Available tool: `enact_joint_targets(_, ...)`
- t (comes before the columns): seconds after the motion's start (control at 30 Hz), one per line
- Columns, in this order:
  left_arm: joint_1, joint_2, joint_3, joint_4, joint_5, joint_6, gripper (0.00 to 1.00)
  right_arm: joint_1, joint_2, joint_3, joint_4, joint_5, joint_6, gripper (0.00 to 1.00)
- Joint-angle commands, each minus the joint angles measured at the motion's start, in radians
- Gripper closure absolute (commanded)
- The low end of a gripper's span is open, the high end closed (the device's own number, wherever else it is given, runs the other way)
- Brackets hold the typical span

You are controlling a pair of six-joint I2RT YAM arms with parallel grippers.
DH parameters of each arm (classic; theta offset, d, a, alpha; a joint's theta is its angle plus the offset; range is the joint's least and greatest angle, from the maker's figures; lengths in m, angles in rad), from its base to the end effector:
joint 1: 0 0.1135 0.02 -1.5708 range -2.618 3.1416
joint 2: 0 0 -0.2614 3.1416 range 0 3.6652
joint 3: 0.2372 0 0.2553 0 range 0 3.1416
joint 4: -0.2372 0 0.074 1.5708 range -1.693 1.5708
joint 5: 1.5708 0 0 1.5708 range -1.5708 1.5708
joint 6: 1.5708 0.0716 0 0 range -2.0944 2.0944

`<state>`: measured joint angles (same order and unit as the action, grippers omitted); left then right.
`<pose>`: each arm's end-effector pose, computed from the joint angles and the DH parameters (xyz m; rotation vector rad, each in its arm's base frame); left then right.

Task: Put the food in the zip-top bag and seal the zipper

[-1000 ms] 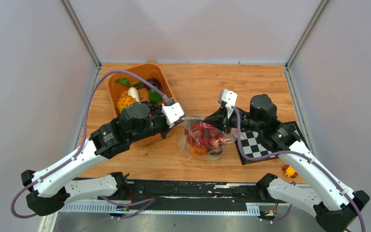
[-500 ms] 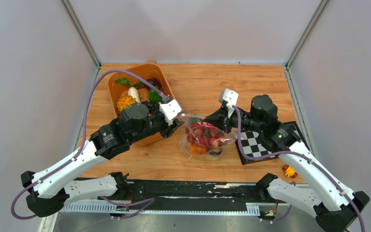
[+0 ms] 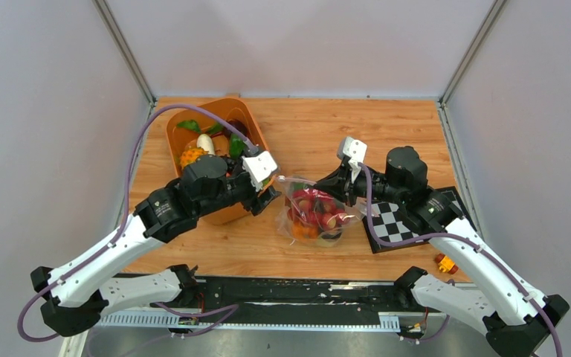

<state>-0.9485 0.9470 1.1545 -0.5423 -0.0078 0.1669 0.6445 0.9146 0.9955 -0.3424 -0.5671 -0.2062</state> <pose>0.1376 -0.1909 0.3877 1.0221 1.6488 -0.5183 0.1630 0.1706 0.3657 -1.1243 1.4932 0.8232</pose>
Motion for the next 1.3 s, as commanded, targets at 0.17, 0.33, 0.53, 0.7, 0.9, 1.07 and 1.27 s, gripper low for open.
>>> enact_joint_targets(0.17,0.158,0.072,0.165,-0.058,0.245,0.049,0.25,-0.005,-0.011,0.020,0.003,-0.033,0.015,1.00)
enact_joint_targets(0.33,0.195,0.072,0.180,-0.016,0.531,0.095,0.20,-0.004,-0.013,0.021,0.002,-0.034,0.014,1.00)
enact_joint_targets(0.53,0.195,0.121,0.196,-0.061,0.624,0.134,0.34,-0.005,-0.011,0.026,0.000,-0.040,0.013,1.00)
enact_joint_targets(0.7,0.195,0.137,0.192,-0.067,0.582,0.128,0.52,-0.005,-0.007,0.028,0.002,-0.040,0.014,1.00)
enact_joint_targets(0.9,0.195,0.129,0.166,-0.048,0.499,0.121,0.67,-0.004,-0.010,0.022,0.006,-0.038,0.018,1.00)
enact_joint_targets(1.07,0.195,0.129,0.146,-0.063,0.456,0.123,0.70,-0.005,-0.018,0.020,0.005,-0.032,0.018,1.00)
enact_joint_targets(1.27,0.195,0.126,0.133,-0.039,0.472,0.112,0.65,-0.005,-0.014,0.016,0.011,-0.037,0.024,1.00)
